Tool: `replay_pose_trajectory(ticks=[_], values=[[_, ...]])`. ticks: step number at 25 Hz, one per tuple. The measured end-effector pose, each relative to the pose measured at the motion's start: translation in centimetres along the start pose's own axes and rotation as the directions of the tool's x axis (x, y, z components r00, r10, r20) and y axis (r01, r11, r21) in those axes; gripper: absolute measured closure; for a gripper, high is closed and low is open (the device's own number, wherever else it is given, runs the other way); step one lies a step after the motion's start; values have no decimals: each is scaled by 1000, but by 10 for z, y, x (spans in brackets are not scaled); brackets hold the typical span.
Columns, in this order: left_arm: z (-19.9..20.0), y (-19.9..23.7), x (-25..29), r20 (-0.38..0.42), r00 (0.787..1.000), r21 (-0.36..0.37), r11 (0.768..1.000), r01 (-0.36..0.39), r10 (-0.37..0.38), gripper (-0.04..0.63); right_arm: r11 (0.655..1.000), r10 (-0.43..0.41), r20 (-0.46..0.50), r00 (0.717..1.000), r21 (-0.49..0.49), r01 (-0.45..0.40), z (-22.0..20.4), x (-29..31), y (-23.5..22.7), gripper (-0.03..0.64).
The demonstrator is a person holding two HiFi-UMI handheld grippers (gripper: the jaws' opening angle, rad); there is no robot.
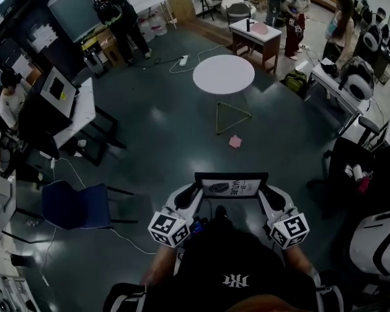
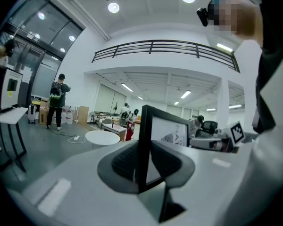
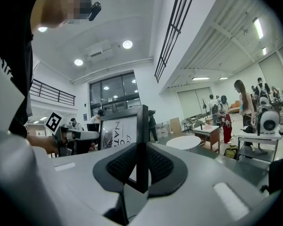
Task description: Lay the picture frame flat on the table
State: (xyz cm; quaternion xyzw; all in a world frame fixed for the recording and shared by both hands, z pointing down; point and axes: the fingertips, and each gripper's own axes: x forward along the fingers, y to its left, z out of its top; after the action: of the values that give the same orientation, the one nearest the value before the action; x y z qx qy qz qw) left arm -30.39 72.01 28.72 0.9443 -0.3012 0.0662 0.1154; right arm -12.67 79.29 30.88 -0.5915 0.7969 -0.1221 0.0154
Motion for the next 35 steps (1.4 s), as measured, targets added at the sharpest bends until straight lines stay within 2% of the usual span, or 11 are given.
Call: replay_pose_trajectory(ticks=[10,18,27,35], values=[[6,37,44,3,1000,-28,999,-17,18,514,1000,15,-30,999,0,-15,5,49,-30,557],[29,91,116,2,1000,-38,999,-8,8,514,1000,-2,-42,999,-21,2,31,124,-80,557],[73,164,209,9,999,-37,999,39,-39,515,998,-46,-41,998,-37,45,75,219,-137,557],[91,215,268,20,998,-30,998,62,-62,515,997,-68,-32,997,-42,66,89,282,-171,557]])
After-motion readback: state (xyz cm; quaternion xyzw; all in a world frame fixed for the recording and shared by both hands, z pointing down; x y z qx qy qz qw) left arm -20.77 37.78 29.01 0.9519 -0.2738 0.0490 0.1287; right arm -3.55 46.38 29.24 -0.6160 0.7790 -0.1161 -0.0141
